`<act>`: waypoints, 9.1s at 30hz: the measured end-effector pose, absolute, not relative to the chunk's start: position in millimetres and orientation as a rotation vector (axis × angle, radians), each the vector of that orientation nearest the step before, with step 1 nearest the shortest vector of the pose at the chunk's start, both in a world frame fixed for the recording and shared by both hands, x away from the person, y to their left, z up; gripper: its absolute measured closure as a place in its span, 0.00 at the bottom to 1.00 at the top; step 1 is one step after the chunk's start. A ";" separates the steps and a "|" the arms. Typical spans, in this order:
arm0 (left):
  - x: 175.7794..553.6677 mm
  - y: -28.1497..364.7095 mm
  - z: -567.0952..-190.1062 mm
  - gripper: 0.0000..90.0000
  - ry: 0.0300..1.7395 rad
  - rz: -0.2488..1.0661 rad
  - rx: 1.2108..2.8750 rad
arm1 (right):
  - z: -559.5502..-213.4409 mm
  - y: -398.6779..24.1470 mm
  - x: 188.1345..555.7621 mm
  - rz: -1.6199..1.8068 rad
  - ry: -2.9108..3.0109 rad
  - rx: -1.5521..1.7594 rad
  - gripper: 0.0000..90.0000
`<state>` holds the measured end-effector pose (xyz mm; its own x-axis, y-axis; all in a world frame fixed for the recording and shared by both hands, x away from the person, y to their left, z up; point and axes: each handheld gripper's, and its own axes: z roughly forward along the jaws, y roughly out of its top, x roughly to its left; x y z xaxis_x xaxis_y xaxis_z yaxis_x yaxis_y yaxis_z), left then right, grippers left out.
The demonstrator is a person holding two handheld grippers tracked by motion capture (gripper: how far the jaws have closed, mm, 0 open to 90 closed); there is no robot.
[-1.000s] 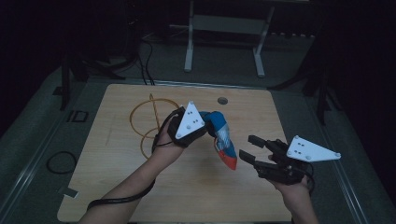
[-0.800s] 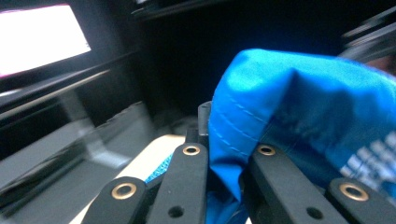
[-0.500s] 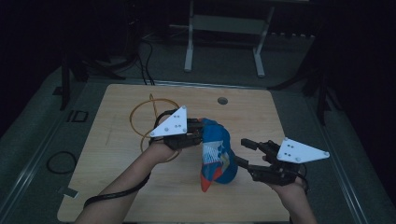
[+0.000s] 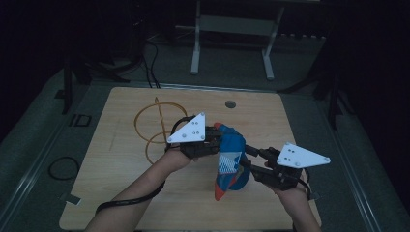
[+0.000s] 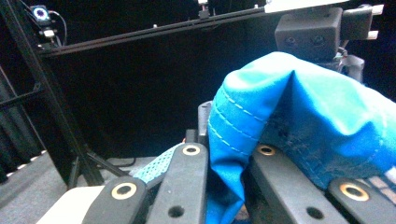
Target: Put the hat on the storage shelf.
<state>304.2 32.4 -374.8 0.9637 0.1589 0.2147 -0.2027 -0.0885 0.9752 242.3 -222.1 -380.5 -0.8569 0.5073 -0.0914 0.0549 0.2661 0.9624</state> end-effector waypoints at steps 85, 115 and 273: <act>214.8 250.1 -523.0 0.02 0.969 0.726 1.673 | -277.2 -117.8 337.2 1.626 2.043 0.589 1.00; 206.7 251.3 -551.9 0.02 1.001 0.829 1.602 | -320.1 22.8 366.6 1.514 2.379 0.484 1.00; 217.0 245.8 -568.5 0.02 1.007 0.718 1.639 | -552.1 -281.7 338.3 1.435 2.324 0.913 0.16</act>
<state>217.0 245.8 -568.5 0.4686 0.8830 -0.0263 0.2634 -0.1113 0.9582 338.3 -281.7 -552.1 -0.7684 0.6318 0.1018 0.3740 0.3141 0.8726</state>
